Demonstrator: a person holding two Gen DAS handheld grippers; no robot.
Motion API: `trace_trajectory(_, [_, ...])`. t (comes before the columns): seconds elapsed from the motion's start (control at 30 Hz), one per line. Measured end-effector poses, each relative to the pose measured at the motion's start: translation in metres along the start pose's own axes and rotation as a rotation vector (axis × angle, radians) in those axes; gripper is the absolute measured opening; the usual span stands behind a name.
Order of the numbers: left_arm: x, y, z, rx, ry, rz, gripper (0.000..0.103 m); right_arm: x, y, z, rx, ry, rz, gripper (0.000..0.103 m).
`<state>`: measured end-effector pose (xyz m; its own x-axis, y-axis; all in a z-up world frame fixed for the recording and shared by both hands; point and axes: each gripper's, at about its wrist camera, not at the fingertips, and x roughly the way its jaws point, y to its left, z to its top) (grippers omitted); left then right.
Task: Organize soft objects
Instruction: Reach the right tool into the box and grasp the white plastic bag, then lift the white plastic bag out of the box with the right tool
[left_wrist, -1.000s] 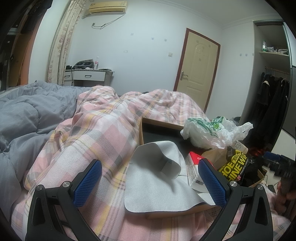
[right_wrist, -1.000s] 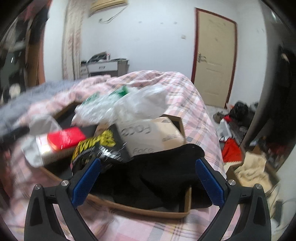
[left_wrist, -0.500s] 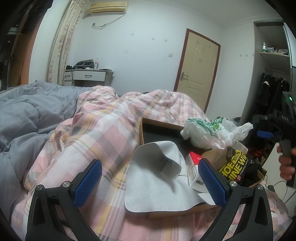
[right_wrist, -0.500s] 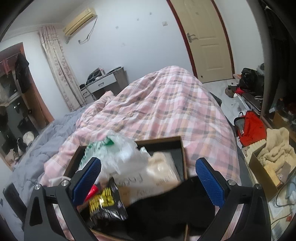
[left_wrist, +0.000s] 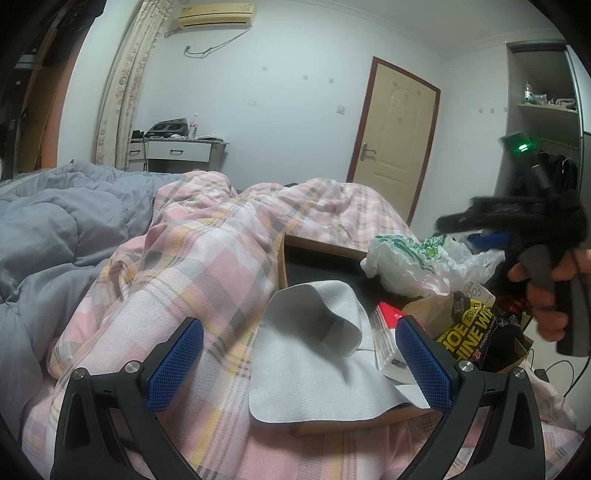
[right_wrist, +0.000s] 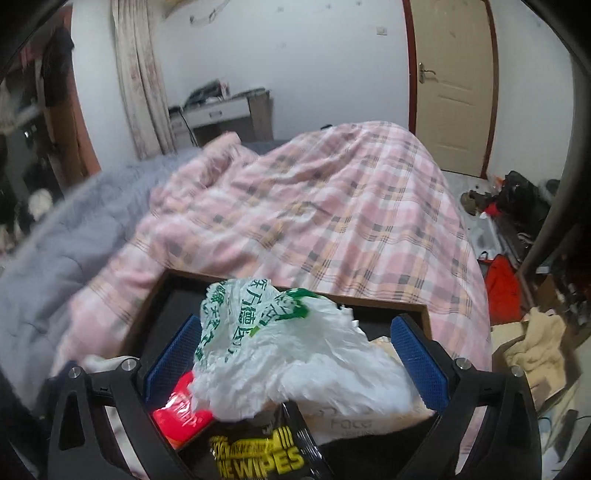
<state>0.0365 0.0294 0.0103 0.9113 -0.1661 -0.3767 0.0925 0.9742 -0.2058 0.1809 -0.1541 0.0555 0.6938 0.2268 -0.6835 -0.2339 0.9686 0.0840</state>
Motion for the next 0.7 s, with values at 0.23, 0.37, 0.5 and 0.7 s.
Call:
trace_trajectory(0.23, [0.0,0.0,0.0,0.001,0.0,0.001,0.103,0.045,-0.014,-0.009,0.084,0.163,-0.01,0.102])
trace_trajectory(0.37, [0.0,0.001,0.0,0.0,0.0,0.0,0.103,0.054,-0.012,-0.018,0.057,0.199,-0.032,0.102])
trace_trajectory(0.5, [0.001,0.001,-0.001,0.0,0.0,0.001,0.103,0.049,-0.014,-0.02,0.064,0.185,-0.008,0.056])
trace_trajectory(0.7, [0.001,0.001,-0.001,0.0,0.0,0.001,0.103,0.033,-0.017,-0.019,0.094,0.127,0.056,0.027])
